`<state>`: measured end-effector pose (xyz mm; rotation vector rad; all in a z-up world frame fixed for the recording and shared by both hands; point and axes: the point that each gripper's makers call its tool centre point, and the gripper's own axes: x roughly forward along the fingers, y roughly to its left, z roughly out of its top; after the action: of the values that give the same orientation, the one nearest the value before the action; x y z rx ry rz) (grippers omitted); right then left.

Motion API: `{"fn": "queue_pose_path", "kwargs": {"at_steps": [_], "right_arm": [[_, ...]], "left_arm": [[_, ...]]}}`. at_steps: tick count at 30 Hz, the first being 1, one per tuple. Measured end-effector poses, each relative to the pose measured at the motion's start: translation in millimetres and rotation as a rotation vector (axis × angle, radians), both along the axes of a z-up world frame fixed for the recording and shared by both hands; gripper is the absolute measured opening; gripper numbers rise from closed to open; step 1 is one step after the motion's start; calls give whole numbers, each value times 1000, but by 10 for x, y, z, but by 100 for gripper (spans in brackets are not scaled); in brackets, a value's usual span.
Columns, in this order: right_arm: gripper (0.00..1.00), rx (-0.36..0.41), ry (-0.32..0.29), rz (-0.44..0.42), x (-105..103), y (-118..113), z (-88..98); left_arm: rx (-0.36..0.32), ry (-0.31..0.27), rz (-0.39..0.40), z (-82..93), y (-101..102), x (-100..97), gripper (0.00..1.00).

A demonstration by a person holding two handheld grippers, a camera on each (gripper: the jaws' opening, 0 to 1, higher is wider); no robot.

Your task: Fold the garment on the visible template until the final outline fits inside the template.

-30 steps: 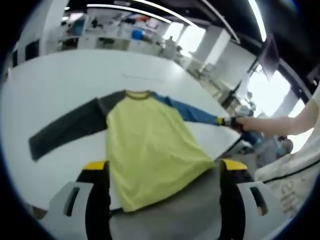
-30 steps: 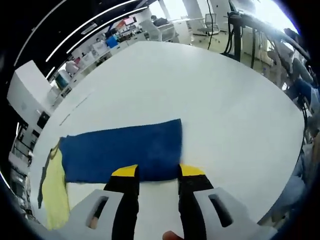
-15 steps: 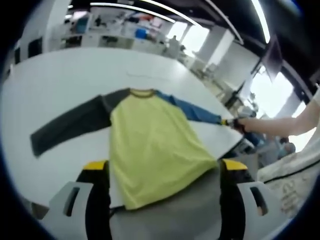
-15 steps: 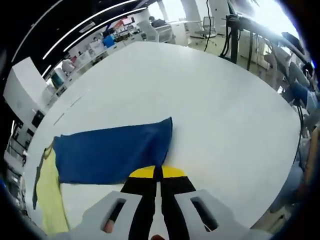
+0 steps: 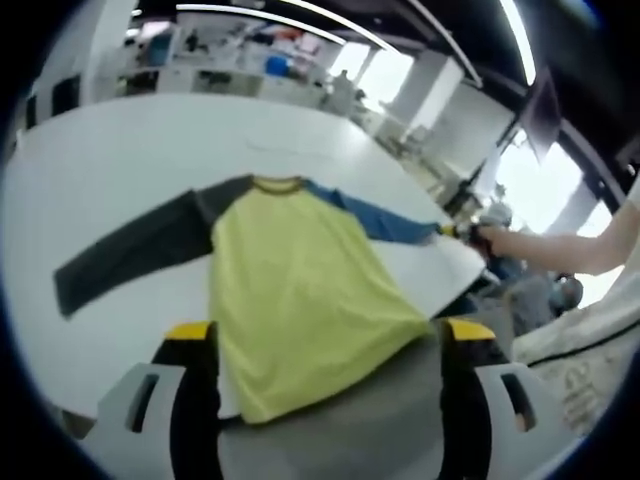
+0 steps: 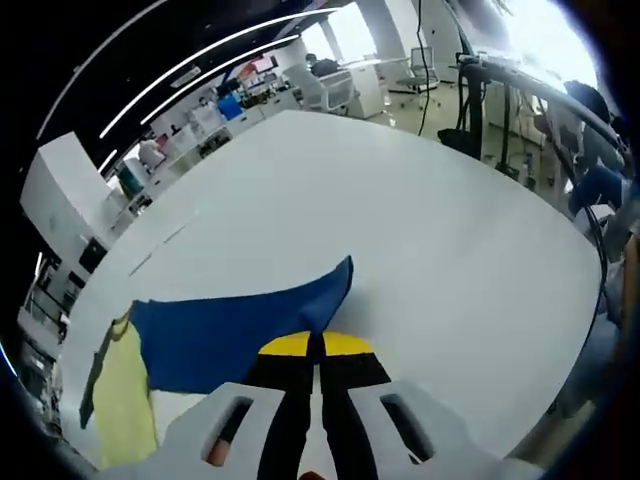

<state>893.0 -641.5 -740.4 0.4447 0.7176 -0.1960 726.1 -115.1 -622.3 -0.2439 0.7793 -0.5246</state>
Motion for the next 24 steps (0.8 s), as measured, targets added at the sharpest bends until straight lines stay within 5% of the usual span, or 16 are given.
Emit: {"fn": "queue_pose_path", "kwargs": {"at_steps": [24], "right_arm": [[2, -32, -156, 88, 400, 69, 742]], "left_arm": [[-16, 9, -18, 3, -54, 12, 88]]}}
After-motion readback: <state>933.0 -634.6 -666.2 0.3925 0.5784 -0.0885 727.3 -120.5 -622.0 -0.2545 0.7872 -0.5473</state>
